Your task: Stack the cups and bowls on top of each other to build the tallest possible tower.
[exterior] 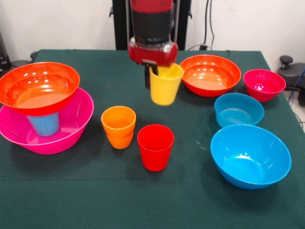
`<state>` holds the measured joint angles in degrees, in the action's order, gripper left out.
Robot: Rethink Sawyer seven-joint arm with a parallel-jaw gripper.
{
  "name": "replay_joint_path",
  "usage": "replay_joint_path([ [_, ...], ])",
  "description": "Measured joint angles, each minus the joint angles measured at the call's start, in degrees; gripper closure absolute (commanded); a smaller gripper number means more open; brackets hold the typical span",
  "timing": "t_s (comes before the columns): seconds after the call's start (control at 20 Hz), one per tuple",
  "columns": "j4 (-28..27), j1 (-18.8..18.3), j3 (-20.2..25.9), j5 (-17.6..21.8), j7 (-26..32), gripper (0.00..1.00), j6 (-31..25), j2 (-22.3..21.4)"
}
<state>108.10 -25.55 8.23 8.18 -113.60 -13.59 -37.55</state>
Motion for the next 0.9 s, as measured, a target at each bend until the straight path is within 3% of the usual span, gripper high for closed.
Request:
replay_joint_path([
  [0.2,1.9,-3.7,2.2,-0.8,0.0,1.00,-6.4,-5.8],
  [0.9,3.3,-10.9,9.3,-5.2,0.0,1.00,-21.2,-18.1],
])
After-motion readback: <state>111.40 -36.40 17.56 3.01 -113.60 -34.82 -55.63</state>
